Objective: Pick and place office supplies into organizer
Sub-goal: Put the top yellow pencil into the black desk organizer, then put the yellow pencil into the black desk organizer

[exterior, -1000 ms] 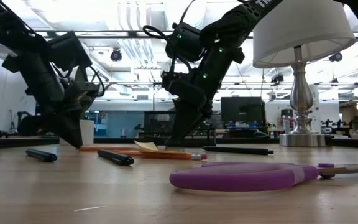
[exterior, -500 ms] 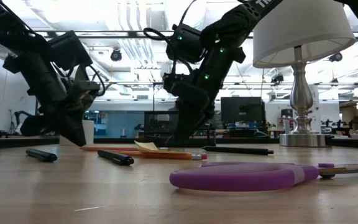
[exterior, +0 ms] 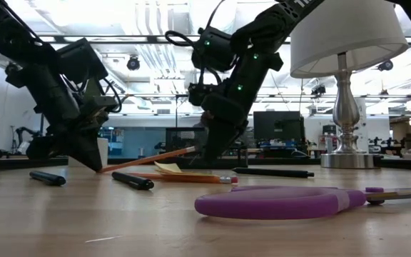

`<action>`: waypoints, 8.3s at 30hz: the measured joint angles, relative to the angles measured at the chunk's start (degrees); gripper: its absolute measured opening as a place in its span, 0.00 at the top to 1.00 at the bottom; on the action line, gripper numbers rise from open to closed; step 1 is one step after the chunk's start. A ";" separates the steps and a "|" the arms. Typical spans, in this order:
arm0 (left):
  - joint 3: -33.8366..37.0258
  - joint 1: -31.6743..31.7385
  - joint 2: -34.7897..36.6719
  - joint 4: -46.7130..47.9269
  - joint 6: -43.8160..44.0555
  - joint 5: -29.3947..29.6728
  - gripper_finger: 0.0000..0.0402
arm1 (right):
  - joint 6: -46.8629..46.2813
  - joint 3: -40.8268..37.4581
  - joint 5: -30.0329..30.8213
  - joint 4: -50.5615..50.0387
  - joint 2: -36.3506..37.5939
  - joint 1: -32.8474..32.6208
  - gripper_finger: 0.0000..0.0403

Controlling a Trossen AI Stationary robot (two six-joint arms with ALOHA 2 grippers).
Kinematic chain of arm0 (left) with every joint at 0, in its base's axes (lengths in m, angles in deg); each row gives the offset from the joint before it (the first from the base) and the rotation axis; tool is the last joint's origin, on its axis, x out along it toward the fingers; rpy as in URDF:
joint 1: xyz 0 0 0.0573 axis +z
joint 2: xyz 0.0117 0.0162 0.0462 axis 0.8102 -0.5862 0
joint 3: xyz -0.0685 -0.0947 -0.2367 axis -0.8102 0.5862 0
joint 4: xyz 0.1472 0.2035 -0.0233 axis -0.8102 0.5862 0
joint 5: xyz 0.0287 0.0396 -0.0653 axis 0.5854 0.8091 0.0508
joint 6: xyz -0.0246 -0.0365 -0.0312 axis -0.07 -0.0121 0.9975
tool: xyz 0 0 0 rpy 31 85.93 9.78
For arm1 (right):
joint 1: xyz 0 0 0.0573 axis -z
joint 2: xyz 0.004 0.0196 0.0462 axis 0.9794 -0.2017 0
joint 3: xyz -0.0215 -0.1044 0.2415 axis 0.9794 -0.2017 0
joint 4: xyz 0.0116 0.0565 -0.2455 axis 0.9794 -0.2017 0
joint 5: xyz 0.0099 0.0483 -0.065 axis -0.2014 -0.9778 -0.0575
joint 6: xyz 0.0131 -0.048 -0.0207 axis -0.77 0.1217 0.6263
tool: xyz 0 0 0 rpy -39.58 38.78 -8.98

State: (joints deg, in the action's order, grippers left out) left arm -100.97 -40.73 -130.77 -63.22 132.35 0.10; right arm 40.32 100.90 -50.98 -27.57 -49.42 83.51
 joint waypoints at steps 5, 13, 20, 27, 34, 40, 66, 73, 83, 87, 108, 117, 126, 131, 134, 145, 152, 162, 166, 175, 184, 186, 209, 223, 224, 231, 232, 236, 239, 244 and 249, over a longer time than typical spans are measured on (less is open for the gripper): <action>0.02 0.00 0.09 0.02 0.86 0.01 1.00 | 3.09 0.04 -0.15 0.60 0.93 -0.16 0.60; 0.07 0.00 0.09 -0.09 1.09 -0.01 1.00 | 4.59 0.04 -0.62 3.12 0.47 -0.83 0.60; 0.07 0.00 0.09 -0.11 1.09 -0.01 1.00 | 3.19 0.41 -0.63 5.58 0.40 -0.87 0.60; 0.07 0.00 0.09 -0.11 1.09 0.06 1.00 | 3.16 0.45 -0.61 5.96 0.40 -0.87 0.60; 0.07 0.00 0.09 -0.13 1.09 0.09 1.00 | 3.00 0.41 -0.61 6.41 0.40 -0.87 0.63; 0.09 0.00 0.09 -0.31 1.09 0.11 1.00 | 2.86 0.28 -0.61 6.57 0.34 -0.87 0.70; 0.13 0.00 0.07 -1.33 1.18 0.24 1.00 | 2.89 -1.15 -1.74 6.76 0.25 -0.90 0.89; 0.13 -0.01 0.07 -1.36 1.22 0.22 1.00 | 2.85 -1.15 -1.74 8.87 0.25 -0.90 0.89; 0.62 0.00 0.09 -1.74 1.27 0.21 1.00 | 2.86 -1.36 -1.75 8.84 0.25 -0.90 0.87; 0.85 0.00 0.13 -1.84 2.13 0.20 1.00 | 2.87 -1.36 -1.75 8.82 0.25 -0.90 0.83; 0.83 -0.07 2.45 -6.66 2.14 -1.75 1.00 | 2.87 -1.36 0.31 8.93 0.25 -0.85 0.96; 0.55 -0.06 14.79 -6.86 -1.25 -2.26 1.00 | 7.17 2.27 20.70 4.87 2.46 -1.93 0.96; 2.13 -0.04 24.21 -5.15 -2.54 -1.68 1.00 | 23.87 14.58 37.36 -13.63 3.92 -3.42 0.95; 3.57 -0.02 26.59 -5.06 -2.52 -1.71 1.00 | 23.93 24.03 37.57 -29.24 3.90 -2.90 0.92; 3.61 -0.02 26.90 -5.27 -3.49 -1.71 1.00 | 26.63 29.24 37.48 -34.73 3.92 -2.41 0.92; 3.61 -0.02 26.83 -5.33 -6.09 -1.77 1.00 | 42.85 35.13 38.82 -44.03 3.92 2.76 0.95; 3.61 -0.02 26.22 -5.38 -6.99 -1.77 1.00 | 47.92 32.23 46.21 -43.42 3.80 4.88 0.94; 3.58 -0.04 25.40 -5.40 -7.00 -1.75 1.00 | 53.92 31.92 47.84 -43.97 -0.28 5.07 0.94; 3.58 -0.04 24.81 -5.68 -7.00 -1.75 1.00 | 56.84 31.90 49.29 -43.15 -1.74 5.80 0.94; 3.58 -0.02 23.08 -5.75 -7.00 -1.81 1.00 | 60.58 31.92 46.64 -36.27 -2.75 5.88 0.94; 3.58 -0.02 24.03 -5.74 -7.13 -1.86 1.00 | 66.13 31.58 44.35 -33.78 -2.75 5.75 0.86; 3.58 -0.02 24.52 -5.79 -7.99 -2.23 1.00 | 66.33 31.27 44.36 -33.36 -2.75 5.81 0.83; 3.58 -0.06 25.09 -5.74 -8.36 -3.38 1.00 | -1.26 34.77 21.73 -41.34 -1.72 -4.02 0.66; 3.58 -0.04 25.07 -5.60 -8.56 -5.22 1.00 | -20.04 23.02 -2.16 -42.94 -1.87 -8.32 0.66; 3.58 0.00 24.94 -5.70 -8.96 -6.57 1.00 | -20.52 22.23 -2.17 -42.81 -1.87 -8.91 0.66; 3.52 -2.93 21.82 -6.28 -25.37 -12.89 1.00 | -25.53 18.87 -2.16 -40.24 -1.87 -13.00 0.66; 3.52 -3.24 20.94 -6.47 -25.74 -13.05 1.00 | -26.79 18.81 -2.14 -39.88 -1.87 -13.59 0.66; 3.41 -3.39 15.36 -7.85 -18.91 -15.36 1.00 | -32.20 18.79 -2.12 -39.06 -1.87 -15.83 0.66; 3.41 -3.49 10.00 -11.72 -14.94 -18.53 1.00 | -36.26 18.79 -1.72 -37.47 -1.87 -17.24 0.66; 3.19 -3.87 3.65 -19.53 -4.16 -17.54 1.00 | -43.72 18.78 -1.49 -35.44 -1.87 -19.03 0.66; 2.96 -4.29 0.01 -24.31 2.31 -16.69 1.00 | -50.19 18.78 0.49 -35.35 -1.87 -21.48 0.66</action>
State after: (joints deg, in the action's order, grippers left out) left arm -98.01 -45.02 -130.76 -87.53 134.65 -16.59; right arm -9.88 119.68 -50.49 -62.92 -51.29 62.03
